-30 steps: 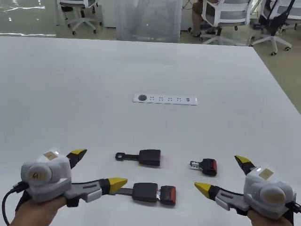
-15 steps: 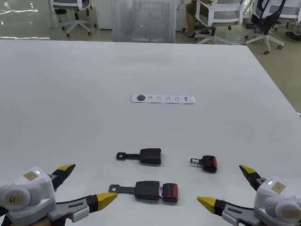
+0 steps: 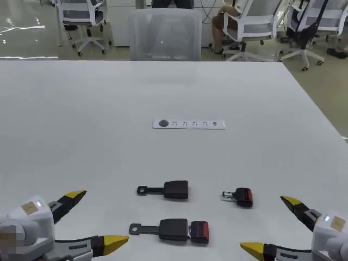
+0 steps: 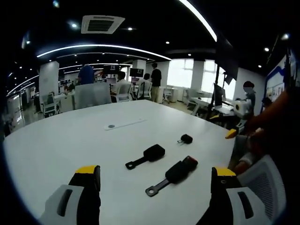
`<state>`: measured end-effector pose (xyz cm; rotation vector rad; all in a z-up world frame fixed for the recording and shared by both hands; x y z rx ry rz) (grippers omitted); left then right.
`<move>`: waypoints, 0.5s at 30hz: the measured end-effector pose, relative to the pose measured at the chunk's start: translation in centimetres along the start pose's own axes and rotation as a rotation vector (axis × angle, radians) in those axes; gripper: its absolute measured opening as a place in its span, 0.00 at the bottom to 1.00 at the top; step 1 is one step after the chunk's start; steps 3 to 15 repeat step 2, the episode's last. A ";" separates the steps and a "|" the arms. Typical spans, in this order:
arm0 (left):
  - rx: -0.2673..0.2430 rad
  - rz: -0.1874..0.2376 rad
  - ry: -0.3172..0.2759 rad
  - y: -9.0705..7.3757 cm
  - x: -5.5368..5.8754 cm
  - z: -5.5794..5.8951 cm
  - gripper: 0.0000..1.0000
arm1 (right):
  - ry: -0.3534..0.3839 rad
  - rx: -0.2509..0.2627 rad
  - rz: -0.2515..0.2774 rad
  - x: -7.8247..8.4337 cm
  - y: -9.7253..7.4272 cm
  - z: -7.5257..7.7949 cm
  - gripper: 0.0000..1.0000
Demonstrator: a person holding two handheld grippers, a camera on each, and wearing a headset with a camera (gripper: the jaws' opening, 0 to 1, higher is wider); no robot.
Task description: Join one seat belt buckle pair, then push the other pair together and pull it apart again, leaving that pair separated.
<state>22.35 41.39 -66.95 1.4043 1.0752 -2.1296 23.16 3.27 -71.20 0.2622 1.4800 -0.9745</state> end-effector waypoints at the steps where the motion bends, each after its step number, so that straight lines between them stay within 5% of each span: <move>1: 0.004 -0.004 0.002 -0.1 0.0 0.0 1.00 | 0.002 -0.001 -0.001 0.0 0.0 0.0 1.00; 15: 0.011 -0.003 0.005 -0.1 -0.1 0.0 1.00 | 0.005 -0.004 0.003 -0.1 -0.1 0.0 1.00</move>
Point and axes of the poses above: the centre of the closed fingertips' face, and the gripper's own axes: y roughly forward along the fingers, z roughly to its right, x roughly out of its underside, the point moved 5 cm from there along -y, roughly backward along the fingers, and after that the axes turned 7 degrees about -y, right-handed, at the moved point
